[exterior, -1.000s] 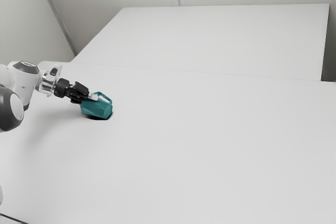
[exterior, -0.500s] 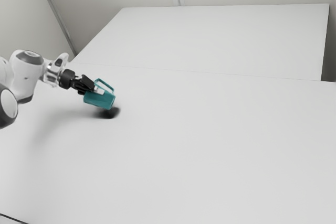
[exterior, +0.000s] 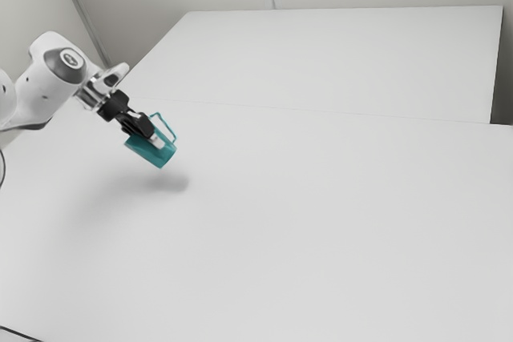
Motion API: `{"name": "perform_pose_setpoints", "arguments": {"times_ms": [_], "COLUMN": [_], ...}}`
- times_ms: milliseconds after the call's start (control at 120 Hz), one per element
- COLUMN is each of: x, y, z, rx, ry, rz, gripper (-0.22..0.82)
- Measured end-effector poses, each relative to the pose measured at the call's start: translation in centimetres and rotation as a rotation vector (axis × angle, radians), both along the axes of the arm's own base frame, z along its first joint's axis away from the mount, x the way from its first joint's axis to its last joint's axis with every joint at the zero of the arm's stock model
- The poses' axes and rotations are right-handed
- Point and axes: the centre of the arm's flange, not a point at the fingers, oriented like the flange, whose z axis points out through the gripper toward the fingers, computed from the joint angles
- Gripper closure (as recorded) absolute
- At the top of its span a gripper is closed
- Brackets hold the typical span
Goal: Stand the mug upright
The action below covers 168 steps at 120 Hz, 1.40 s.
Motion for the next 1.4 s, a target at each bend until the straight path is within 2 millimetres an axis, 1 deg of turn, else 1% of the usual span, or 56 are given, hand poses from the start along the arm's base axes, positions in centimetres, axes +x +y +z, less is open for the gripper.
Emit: {"name": "perform_pose_setpoints", "arguments": {"times_ms": [83,225,350,483,592,867,1067,1183,1400], "x": [-0.4,-1.0,-2.1,-3.0,-3.7,-5.5,-6.9,-7.4,-8.4], "y": [-1.8,-4.3,-6.4,-9.0,-10.5,-13.4,-15.4,-16.0,-16.3], "z": [0.9,2.1,2.0,2.5,2.4,0.8,-1.0,-1.8,-3.3], "rx": [0.071,0.177,0.238,0.307,0.36,0.47,0.506,0.519,0.571], "ry": [0.001,0.006,0.018,0.017,0.023,0.043,0.058,0.064,0.08], "rz": [-0.024,-0.051,-0.057,-0.07,-0.07,-0.046,-0.013,0.018,0.066], "gripper": [0.78,0.78,0.78,0.78,0.78,0.78,0.78,0.78,0.78]}}
